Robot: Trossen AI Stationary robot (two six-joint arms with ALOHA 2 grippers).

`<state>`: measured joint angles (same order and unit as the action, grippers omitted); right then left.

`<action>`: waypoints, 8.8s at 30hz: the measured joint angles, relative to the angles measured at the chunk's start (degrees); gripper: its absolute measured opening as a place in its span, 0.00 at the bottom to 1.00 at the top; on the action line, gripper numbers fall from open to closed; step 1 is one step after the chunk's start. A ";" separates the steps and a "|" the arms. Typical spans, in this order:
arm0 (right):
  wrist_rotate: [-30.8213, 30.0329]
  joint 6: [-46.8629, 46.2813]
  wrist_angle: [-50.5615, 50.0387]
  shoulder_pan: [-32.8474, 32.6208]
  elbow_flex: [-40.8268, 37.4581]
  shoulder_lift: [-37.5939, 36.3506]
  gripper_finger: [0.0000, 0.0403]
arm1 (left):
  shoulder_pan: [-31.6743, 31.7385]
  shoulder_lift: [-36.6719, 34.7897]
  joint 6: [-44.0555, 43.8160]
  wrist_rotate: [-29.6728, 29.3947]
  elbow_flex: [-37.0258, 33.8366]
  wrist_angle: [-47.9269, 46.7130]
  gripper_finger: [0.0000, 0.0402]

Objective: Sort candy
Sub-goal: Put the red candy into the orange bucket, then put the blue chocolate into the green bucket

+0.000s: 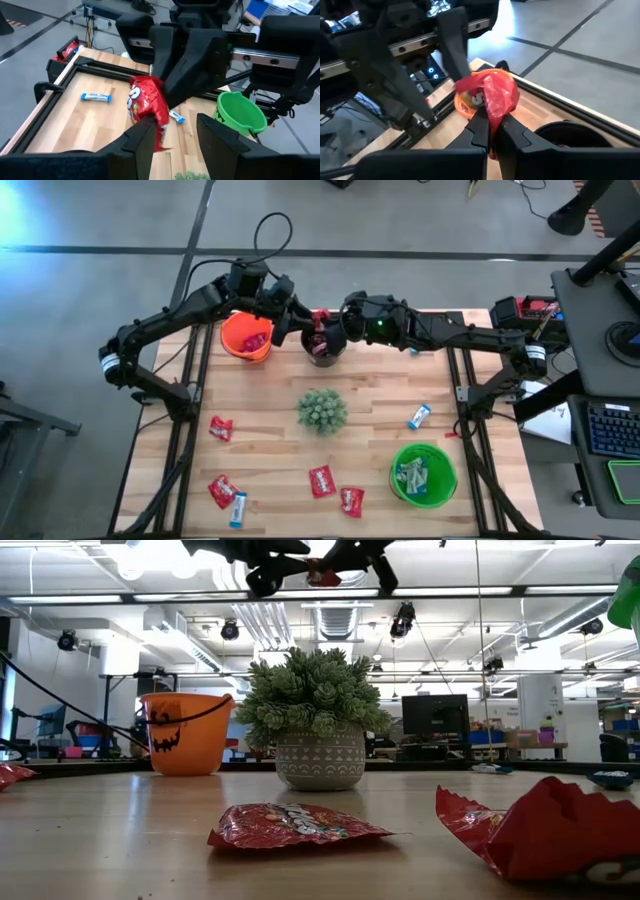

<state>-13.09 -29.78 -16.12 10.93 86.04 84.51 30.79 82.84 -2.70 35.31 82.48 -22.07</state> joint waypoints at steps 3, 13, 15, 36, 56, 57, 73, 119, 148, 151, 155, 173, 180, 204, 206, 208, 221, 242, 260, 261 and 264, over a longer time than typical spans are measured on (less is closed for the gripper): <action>0.63 -0.04 0.00 -0.59 0.00 0.00 0.02 | 0.00 0.01 -0.02 -0.90 0.00 -0.05 0.33; 2.39 -0.04 -0.15 -1.52 0.00 -0.42 0.02 | 0.04 0.01 0.93 -3.36 0.00 -0.37 0.33; 2.23 0.00 -0.06 -1.47 0.00 -0.42 0.02 | 0.09 0.01 1.36 -3.36 0.00 -0.38 0.33; 2.76 0.38 1.80 -1.17 0.00 -0.11 0.02 | -0.42 0.06 5.40 0.27 0.00 0.58 0.05; 5.39 3.91 0.82 -1.04 0.00 -0.41 0.25 | -0.48 -0.07 6.71 0.64 0.00 0.53 0.00; 5.25 3.92 0.50 -1.04 0.00 -0.58 0.27 | -0.48 -0.07 6.71 0.64 0.00 0.55 0.00; 6.01 3.87 -28.50 -1.13 0.00 -16.04 0.41 | -0.13 -0.45 10.53 -6.09 -0.01 -6.23 0.00; -3.49 16.92 -49.89 -0.41 -0.24 -11.21 0.38 | 3.56 -7.07 7.96 -52.12 0.00 -50.30 0.07; -1.43 6.19 -48.96 -0.43 -0.24 -11.28 0.38 | 3.07 -10.92 2.00 -35.51 0.00 -57.92 0.32; -1.46 4.41 -48.96 -0.43 -0.24 -11.28 0.38 | 1.48 -12.57 0.79 -33.33 0.00 -63.36 0.32; -1.48 3.90 -48.86 -0.43 -0.24 -11.29 0.38 | -2.90 -15.01 -2.35 -32.72 0.00 -66.50 0.32; -1.50 7.25 -48.28 -0.43 -0.24 -11.26 0.38 | -35.00 -23.05 -57.55 -34.50 0.00 -66.52 0.32; -1.50 8.93 -48.30 -0.41 -0.24 -11.26 0.38 | -51.89 -20.79 -81.42 -39.21 0.00 -66.47 0.32; 8.70 7.87 -50.14 -0.56 -0.24 -11.21 0.38 | -76.07 0.76 -117.47 -47.23 0.00 -58.92 0.32; 8.71 7.77 -50.14 -0.56 -0.24 -11.21 0.38 | -76.98 2.81 -120.63 -47.38 0.00 -58.50 0.32; 8.79 7.69 -50.14 -0.63 -0.24 -11.21 0.38 | -77.89 4.54 -123.62 -47.38 0.00 -57.50 0.32; 8.88 3.82 -51.60 -7.26 -0.24 -11.21 0.38 | -82.18 12.97 -132.22 -40.53 0.00 -50.97 0.32; 8.86 -0.32 -51.58 -16.08 -0.24 -11.21 0.38 | -84.11 25.29 -133.31 -35.76 0.00 -41.84 0.32; 8.82 -0.26 -51.58 -16.32 -0.24 -11.21 0.38 | -84.32 29.95 -133.87 -31.56 0.00 -37.80 0.32; 8.82 -0.26 -51.58 -16.32 -0.24 -11.21 0.38 | -84.32 29.96 -133.57 -31.56 0.00 -37.85 0.32; 8.82 -0.26 -51.58 -16.32 -0.24 -11.21 0.38 | -84.32 29.96 -133.39 -31.56 0.00 -37.71 0.32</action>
<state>-4.27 -30.04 -67.70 -5.39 85.80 73.30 -53.54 112.79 -136.09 3.75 82.48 -59.78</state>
